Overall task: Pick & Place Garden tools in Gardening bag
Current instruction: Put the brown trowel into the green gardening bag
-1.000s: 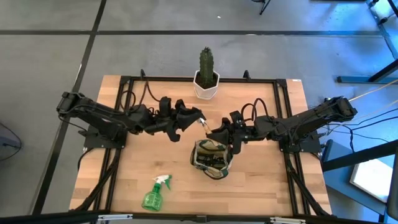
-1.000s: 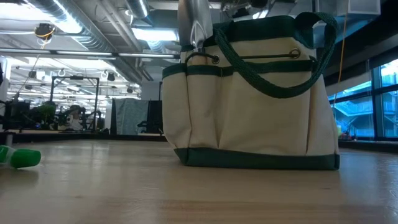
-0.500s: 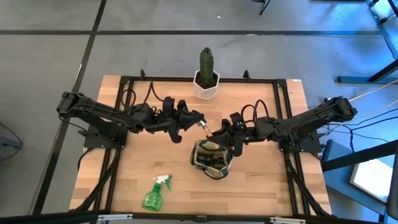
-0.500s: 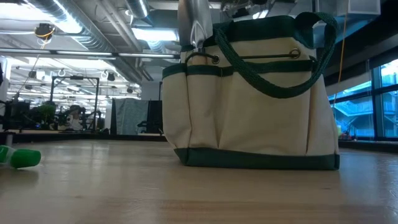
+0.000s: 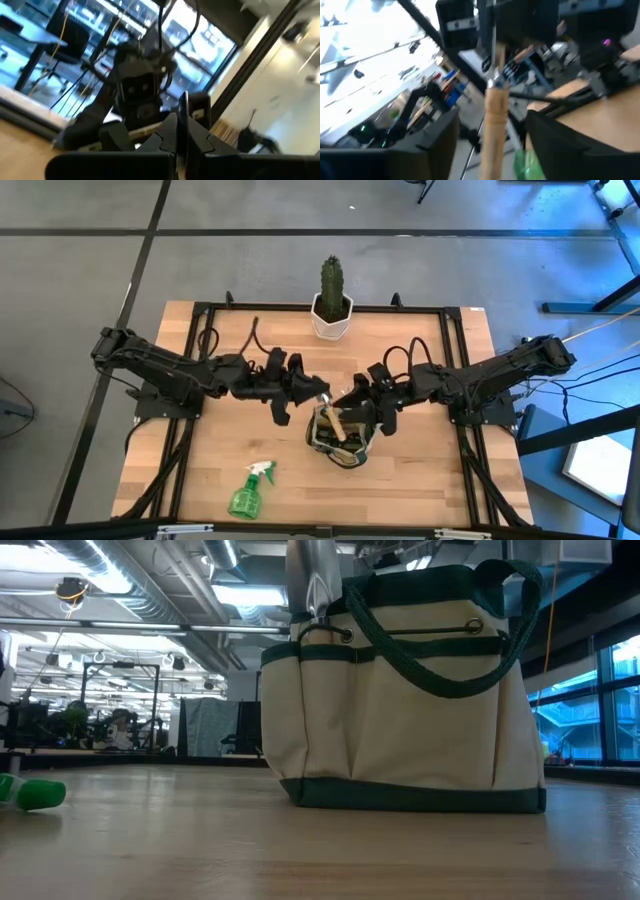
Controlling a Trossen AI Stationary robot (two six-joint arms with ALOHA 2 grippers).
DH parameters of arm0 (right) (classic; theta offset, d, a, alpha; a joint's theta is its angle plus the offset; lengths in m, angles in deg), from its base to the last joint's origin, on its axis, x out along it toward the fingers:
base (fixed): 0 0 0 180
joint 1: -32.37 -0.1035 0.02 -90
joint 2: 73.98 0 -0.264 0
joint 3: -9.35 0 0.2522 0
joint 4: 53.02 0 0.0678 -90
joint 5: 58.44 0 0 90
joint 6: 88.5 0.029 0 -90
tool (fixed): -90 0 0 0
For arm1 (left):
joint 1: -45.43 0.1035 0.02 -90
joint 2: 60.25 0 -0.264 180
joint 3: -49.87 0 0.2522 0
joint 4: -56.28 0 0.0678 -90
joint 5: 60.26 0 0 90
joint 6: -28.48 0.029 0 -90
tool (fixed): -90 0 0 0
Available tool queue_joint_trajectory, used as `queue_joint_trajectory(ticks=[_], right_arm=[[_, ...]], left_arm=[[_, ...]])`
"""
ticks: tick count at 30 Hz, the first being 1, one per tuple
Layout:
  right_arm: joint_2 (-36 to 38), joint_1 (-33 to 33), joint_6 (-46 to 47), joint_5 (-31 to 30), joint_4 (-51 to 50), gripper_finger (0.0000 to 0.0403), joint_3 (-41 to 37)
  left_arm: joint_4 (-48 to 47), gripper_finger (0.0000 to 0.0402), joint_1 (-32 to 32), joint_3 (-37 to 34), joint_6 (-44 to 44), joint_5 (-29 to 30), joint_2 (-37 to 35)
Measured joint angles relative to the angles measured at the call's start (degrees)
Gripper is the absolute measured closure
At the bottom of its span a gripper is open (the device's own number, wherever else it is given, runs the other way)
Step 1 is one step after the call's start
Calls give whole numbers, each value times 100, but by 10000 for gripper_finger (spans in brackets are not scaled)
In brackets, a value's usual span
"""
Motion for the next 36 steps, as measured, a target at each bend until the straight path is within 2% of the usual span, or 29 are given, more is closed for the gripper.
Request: queue_joint_trajectory(ticks=[2, 5, 10, 13, 16, 20, 25, 27, 32, 36], right_arm=[[136, 14, 69, 249, -326, 153, 2], [378, 30, 153, 434, -1261, 132, 2], [717, 34, 286, 362, -3201, 145, 2], [769, -7, 305, 351, -3958, 165, 2], [771, -94, 448, 368, -4261, 182, 1], [772, -237, 645, 571, -4107, 204, 1], [749, -718, 279, 925, -4014, 222, 84], [729, -1002, -130, 670, -4316, 225, 219], [605, -1566, -926, -515, -5087, 226, 644], [282, -1774, -1283, -606, -5394, 226, 918]], left_arm=[[-545, 400, -137, 242, 69, 12, 0], [-1371, 400, -418, 601, 201, 249, 0], [-1968, 400, -864, 985, 336, 669, 7], [-2276, 400, -1086, 1117, 325, 845, 203], [-2365, 400, -1224, 1250, 92, 760, 656], [-2365, 400, -1328, 1591, -15, 761, 1438], [-2478, 400, -1381, 2129, 296, 1195, 2068], [-2542, 400, -1376, 2210, 296, 1343, 2146], [-2741, 400, -1370, 2206, 186, 1814, 2128], [-2824, 400, -1409, 2206, 82, 2312, 2096]])
